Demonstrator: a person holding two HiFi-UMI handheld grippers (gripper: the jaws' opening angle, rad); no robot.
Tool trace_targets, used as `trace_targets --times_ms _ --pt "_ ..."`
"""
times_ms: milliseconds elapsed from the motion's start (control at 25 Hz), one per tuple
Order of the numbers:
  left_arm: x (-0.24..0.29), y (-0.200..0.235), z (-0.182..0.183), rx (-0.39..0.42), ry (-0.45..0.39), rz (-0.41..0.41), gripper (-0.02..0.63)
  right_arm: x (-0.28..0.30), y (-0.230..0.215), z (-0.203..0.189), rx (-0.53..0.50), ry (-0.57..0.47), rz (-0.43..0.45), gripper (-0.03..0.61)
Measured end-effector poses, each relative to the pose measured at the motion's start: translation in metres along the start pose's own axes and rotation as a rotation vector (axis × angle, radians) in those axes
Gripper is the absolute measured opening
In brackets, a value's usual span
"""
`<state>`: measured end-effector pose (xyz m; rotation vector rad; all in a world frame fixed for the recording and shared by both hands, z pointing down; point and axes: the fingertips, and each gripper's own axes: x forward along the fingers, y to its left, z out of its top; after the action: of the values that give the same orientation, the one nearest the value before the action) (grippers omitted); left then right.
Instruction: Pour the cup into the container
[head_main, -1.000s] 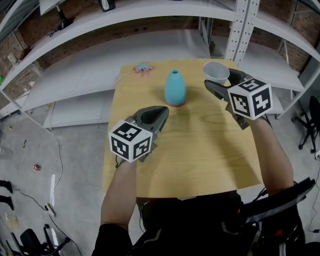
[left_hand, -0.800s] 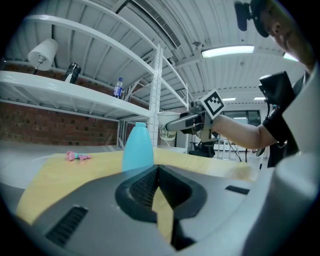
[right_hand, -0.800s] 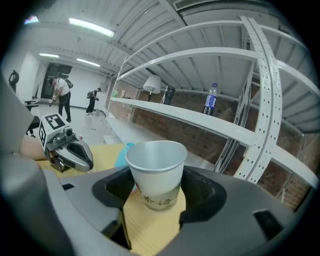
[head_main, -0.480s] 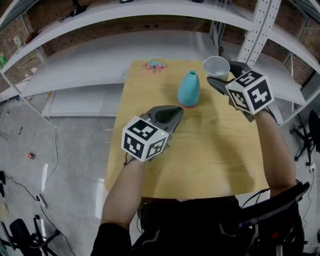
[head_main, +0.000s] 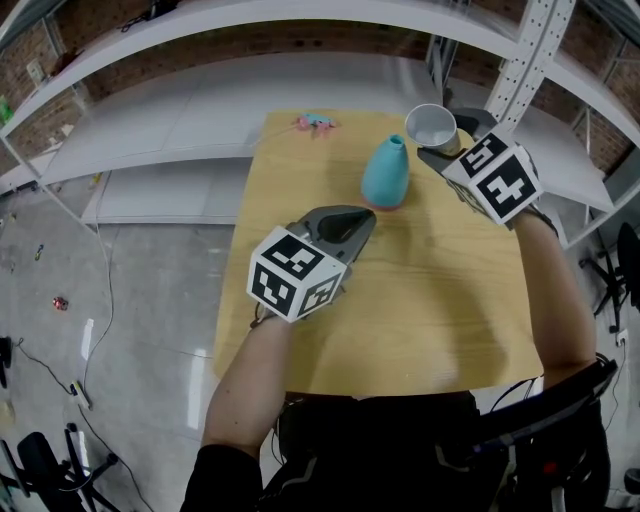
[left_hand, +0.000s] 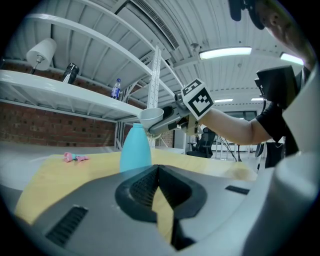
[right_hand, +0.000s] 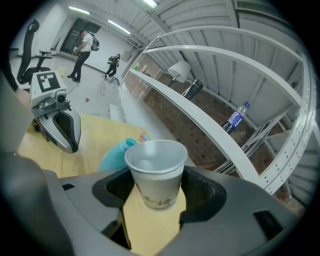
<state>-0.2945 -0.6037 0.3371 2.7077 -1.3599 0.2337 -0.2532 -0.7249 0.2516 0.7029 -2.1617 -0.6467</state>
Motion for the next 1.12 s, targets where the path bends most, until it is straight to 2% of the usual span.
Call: trace_targets --times_ms 320,1120 --pt "0.001 -0.001 0.001 0.003 -0.004 -0.009 -0.002 0.005 0.000 0.005 -0.119 0.042 -0.033 0.295" --pt "0.001 -0.002 0.001 0.004 -0.005 -0.013 -0.002 0.005 -0.002 0.012 -0.299 0.097 -0.098 0.295"
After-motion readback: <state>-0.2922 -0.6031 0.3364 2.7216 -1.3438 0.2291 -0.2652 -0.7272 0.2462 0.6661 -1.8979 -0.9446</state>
